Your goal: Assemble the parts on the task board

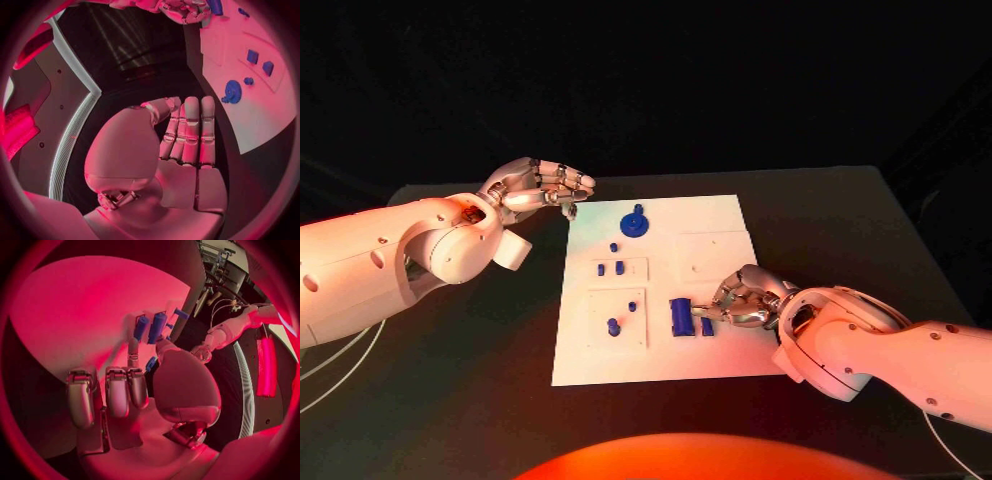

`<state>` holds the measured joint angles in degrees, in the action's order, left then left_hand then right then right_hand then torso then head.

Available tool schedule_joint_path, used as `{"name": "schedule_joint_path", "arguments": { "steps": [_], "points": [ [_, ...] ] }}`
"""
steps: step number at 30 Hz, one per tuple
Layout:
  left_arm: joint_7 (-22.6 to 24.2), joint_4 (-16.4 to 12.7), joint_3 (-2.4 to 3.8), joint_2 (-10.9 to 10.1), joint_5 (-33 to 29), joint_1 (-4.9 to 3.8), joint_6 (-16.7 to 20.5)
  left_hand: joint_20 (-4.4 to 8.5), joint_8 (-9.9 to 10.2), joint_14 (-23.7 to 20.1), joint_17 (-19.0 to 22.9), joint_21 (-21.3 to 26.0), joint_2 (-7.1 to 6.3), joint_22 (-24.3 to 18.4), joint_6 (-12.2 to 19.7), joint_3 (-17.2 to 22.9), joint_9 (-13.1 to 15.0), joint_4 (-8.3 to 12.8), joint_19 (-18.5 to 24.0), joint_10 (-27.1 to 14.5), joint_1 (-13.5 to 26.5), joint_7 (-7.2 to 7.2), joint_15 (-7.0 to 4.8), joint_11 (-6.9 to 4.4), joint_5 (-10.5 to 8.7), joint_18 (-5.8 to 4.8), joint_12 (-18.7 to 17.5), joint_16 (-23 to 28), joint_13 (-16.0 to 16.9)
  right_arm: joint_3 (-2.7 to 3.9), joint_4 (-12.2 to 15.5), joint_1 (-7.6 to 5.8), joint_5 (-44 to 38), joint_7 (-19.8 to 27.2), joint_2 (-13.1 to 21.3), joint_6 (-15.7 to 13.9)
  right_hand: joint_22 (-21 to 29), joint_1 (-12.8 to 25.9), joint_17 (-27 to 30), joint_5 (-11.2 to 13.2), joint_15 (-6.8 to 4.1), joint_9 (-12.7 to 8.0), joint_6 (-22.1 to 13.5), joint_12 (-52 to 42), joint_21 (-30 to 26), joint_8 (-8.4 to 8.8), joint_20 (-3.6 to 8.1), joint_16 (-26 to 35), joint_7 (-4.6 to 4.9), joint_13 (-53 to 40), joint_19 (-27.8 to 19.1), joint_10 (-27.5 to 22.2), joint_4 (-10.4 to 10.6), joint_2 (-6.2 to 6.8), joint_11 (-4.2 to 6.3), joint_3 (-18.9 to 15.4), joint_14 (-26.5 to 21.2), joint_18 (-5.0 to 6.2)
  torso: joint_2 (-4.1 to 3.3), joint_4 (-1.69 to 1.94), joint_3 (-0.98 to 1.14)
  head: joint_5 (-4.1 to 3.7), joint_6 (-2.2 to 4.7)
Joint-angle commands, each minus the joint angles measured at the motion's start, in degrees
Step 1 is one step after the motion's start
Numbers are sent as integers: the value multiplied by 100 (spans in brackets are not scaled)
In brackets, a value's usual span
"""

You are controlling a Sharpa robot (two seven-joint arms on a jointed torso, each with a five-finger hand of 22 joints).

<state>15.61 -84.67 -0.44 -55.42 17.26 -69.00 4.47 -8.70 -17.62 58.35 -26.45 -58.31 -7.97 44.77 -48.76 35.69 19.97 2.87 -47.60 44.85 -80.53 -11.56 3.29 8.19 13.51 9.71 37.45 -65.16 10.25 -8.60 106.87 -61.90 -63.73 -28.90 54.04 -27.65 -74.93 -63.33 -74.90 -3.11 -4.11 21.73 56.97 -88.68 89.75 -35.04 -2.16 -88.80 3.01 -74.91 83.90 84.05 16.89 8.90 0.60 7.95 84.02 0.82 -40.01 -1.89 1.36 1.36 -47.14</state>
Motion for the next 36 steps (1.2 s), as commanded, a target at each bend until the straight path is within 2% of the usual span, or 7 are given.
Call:
{"name": "schedule_joint_path", "arguments": {
  "steps": [1, 9, 14, 28, 36],
  "points": [
    [30, -8, 3, 11, 14, -3, -80, -3, -32, -38, 7, -20, 36, 6, 44, 33, -6, 1, 51, -31, -7, -3, 14, -11, 22, 92, 31, -15, -7, 0, 54, 5, 97, 300, 53, -130, -1507, 15, -1326, 31, -44, 9, -7, -9, 25, -26, 39, -22, -8, -1446, 610, 531, -10, -16, 50, -38, 559, -82, 2, 1, 1, -2, 5],
    [40, -13, 2, 0, 15, -3, -77, -3, -32, -38, 7, -20, 36, 6, 44, 33, -6, 1, 51, -31, -7, -3, 14, -11, 22, 92, 31, -15, -7, 1, 212, 6, 153, 399, 355, 294, -1507, -637, -1329, 32, -44, 6, -36, -5, 25, -18, 40, -23, -4, -1445, 610, 530, -37, -81, 47, -357, 559, -82, -2, -7, -1, 2, 11],
    [51, -15, 2, -2, 15, -3, -72, -3, -33, -38, 10, -39, 30, 20, 46, 46, -9, 13, 60, -32, 0, -6, 15, -9, 19, 91, 33, -15, -11, 0, 253, 19, 156, 363, 461, 522, -1507, -876, -1321, 32, -40, -5, -39, 10, 25, -3, 37, -19, 2, -1438, 610, 522, -39, -82, 42, -447, 557, -82, 3, -7, -1, -2, 9],
    [49, -8, 1, -3, 15, -2, -65, -3, -33, -38, 10, -39, 30, 20, 46, 46, -9, 13, 60, -32, 0, -6, 15, -9, 19, 91, 33, -15, -11, 0, 290, 59, 142, 303, 502, 578, -1507, -973, -1330, 30, -38, -12, -28, -3, 25, 5, 35, -23, 5, -1445, 610, 529, -24, -133, 40, -475, 559, -82, -3, 6, -1, -13, 17],
    [43, -13, 1, -7, 15, -2, -64, -3, -33, -38, 10, -39, 30, 20, 46, 46, -9, 13, 60, -32, 0, -6, 15, -9, 19, 91, 33, -15, -11, 0, 213, 68, 116, 239, 422, 578, -1507, -964, -1329, 30, -36, -15, -22, -4, 25, 7, 34, -23, 6, -1445, 610, 529, -16, -168, 39, -485, 559, -82, -10, 8, 0, -7, -1]
  ]
}}
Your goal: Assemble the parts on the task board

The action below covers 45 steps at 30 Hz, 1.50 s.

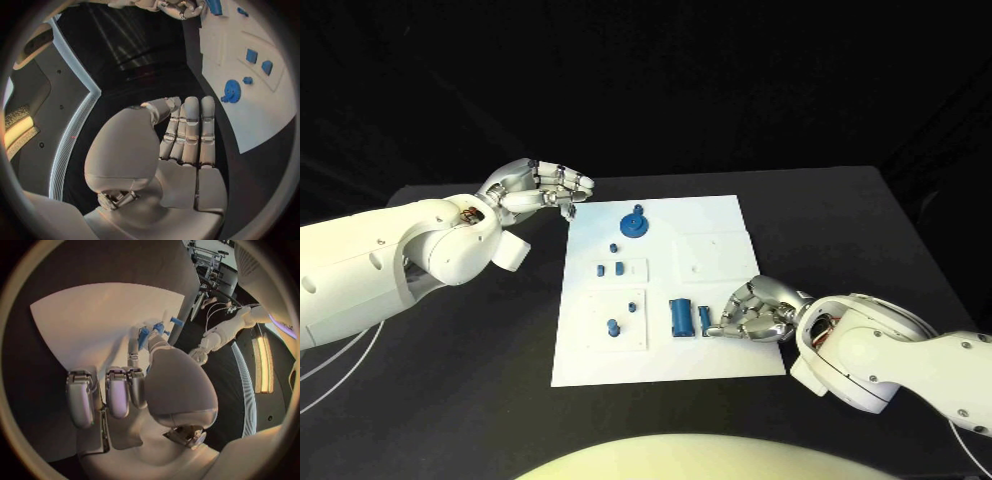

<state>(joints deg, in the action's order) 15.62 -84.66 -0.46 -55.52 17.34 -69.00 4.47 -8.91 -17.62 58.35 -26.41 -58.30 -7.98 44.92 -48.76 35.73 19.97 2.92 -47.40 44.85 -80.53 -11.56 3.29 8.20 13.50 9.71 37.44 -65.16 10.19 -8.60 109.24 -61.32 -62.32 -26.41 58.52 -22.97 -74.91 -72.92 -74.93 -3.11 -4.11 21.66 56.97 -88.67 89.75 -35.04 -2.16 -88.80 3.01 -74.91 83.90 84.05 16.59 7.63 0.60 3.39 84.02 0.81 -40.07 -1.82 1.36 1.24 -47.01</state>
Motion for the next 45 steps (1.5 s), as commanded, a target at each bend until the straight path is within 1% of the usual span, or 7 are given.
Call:
{"name": "schedule_joint_path", "arguments": {
  "steps": [1, 15, 18, 25, 34, 40, 45],
  "points": [
    [41, -14, 3, 3, 7, -2, -64, 17, -33, -38, 6, -39, 30, 6, 46, 41, -9, 8, 40, -32, 0, -6, 15, -9, 19, 91, 33, -14, -5, -1, -46, 13, -40, -24, -46, 111, -1509, -5, -1328, 29, -36, -8, -20, -1, 25, 7, 34, -24, 6, -1445, 610, 528, 14, -53, 39, -30, 560, -81, -7, 3, 2, 6, -16],
    [33, -11, 3, 4, 9, -2, -67, 16, -36, -35, 8, -58, 32, 20, 46, 58, -12, 16, 51, -32, 13, -6, 17, -8, 17, 91, 38, -16, -10, -1, -272, 37, -191, -204, -220, 204, -1509, -251, -1325, -12, -45, -32, -12, -12, 25, 36, 35, -22, -16, -1450, 610, 534, -35, -209, 55, 20, 559, -81, 5, -2, 0, 25, -29],
    [32, -7, 3, 5, 11, -2, -66, 18, -38, -36, 11, -71, 32, 29, 45, 74, -14, 34, 57, -32, 4, -5, 14, -10, 19, 93, 40, -15, -12, -1, -272, 44, -229, -209, -224, 266, -1509, -488, -1321, 26, -52, -52, 0, -4, 25, 59, 41, -19, -23, -1447, 610, 530, -60, -164, 63, 62, 558, -81, 6, -4, -1, 24, -28],
    [34, -6, 3, 8, 13, -2, -71, 18, -39, -36, 12, -78, 33, 34, 45, 82, -15, 42, 60, -31, 1, -5, 13, -10, 19, 93, 42, -14, -13, -1, -234, 60, -256, -175, -217, 211, -1509, -518, -1317, 20, -53, -58, 7, -8, 25, 64, 43, -17, -21, -1449, 610, 532, -45, -150, 63, 71, 557, -81, 8, -7, 0, 21, -19],
    [52, 6, -2, 10, 1, -2, -47, 18, -40, -37, 13, -84, 30, 38, 45, 84, -16, 45, 62, -31, 6, -7, 14, -9, 18, 93, 43, -14, -15, 15, -112, 36, 75, 43, -90, -136, -1509, -169, -1282, 0, -11, -109, -45, 112, 25, 146, 16, 2, 47, -1392, 610, 470, 21, -63, 7, -49, 550, -81, 19, -14, -1, 16, 16],
    [178, 31, -22, 43, -221, 2, 49, -6, -45, -124, 47, -48, 1, 30, 66, 72, -26, -7, 153, -43, 148, -15, 42, 5, 1, 85, 55, 48, -28, 50, -186, -142, 994, 852, -18, -330, -1509, 15, -1094, -203, 107, -196, -399, 424, 25, 375, -85, 114, 208, -1245, 610, 287, 13, -52, -135, -301, 503, -81, 46, -17, -22, -16, 110],
    [457, 85, -63, 108, -675, 27, 238, -58, -63, -330, 142, 187, -46, -104, 115, -39, -26, -120, 301, -69, 335, -11, 77, 12, -7, 80, 89, 234, -36, 67, -694, -397, 2116, 2076, -128, -648, -1324, -161, -834, -233, 180, -226, -566, 800, -577, 494, -162, 287, 296, -1063, 354, 47, -5, -155, -215, -373, 430, 51, 142, -34, -79, -41, 195]
  ]
}}
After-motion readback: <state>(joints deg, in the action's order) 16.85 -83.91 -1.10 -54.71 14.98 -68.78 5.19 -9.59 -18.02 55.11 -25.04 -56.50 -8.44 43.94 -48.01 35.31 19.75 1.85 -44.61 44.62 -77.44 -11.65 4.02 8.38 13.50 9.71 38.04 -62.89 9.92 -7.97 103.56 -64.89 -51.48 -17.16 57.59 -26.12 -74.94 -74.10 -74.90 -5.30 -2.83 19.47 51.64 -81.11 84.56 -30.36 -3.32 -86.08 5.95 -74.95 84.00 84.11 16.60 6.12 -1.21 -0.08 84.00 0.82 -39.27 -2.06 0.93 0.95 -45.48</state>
